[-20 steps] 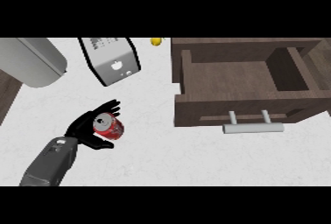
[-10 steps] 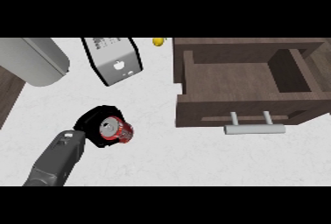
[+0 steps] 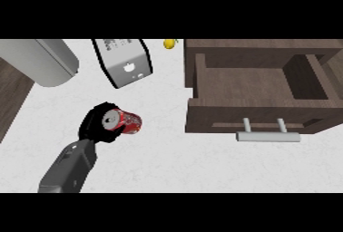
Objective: Pick up the can, place it into the drawer and close the drawer
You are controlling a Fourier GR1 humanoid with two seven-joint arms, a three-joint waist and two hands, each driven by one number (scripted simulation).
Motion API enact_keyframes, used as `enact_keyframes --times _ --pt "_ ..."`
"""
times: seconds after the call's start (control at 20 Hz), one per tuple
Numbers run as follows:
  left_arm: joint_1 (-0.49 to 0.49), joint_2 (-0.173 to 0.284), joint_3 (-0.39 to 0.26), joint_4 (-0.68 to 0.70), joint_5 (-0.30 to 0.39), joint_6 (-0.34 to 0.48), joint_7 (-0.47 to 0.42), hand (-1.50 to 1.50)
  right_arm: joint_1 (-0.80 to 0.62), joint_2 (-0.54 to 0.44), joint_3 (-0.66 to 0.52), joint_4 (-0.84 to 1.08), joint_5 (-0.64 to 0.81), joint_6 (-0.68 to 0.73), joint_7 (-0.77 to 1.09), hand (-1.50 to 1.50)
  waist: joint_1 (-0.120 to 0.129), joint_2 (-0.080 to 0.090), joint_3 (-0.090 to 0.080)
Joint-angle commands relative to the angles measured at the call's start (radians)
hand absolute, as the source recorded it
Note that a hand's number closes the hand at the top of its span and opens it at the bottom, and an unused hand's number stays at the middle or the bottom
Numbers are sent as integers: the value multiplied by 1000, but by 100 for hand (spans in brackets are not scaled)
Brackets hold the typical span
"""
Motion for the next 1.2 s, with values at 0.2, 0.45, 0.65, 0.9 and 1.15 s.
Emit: enact_keyframes --times 0.2,0.45,0.65,0.9,1.15 --pt "37 -78 21 -299 90 194 111 150 49 14 11 -16 7 -10 -35 -150 9 -7 1" --pt "21 -137 -76 -535 96 329 237 150 67 14 33 -46 -14 -24 -17 -150 4 -8 1" --pt "70 -138 -173 -758 105 428 397 150 19 14 9 -37 -20 -18 11 -150 2 -2 0" --pt "11 -138 -278 -922 129 588 539 150 52 14 16 -63 -18 -30 -9 -150 -17 1 0" --pt "23 -138 -342 -1045 95 668 634 150 18 14 34 -84 -43 -53 56 -150 -18 6 -1"
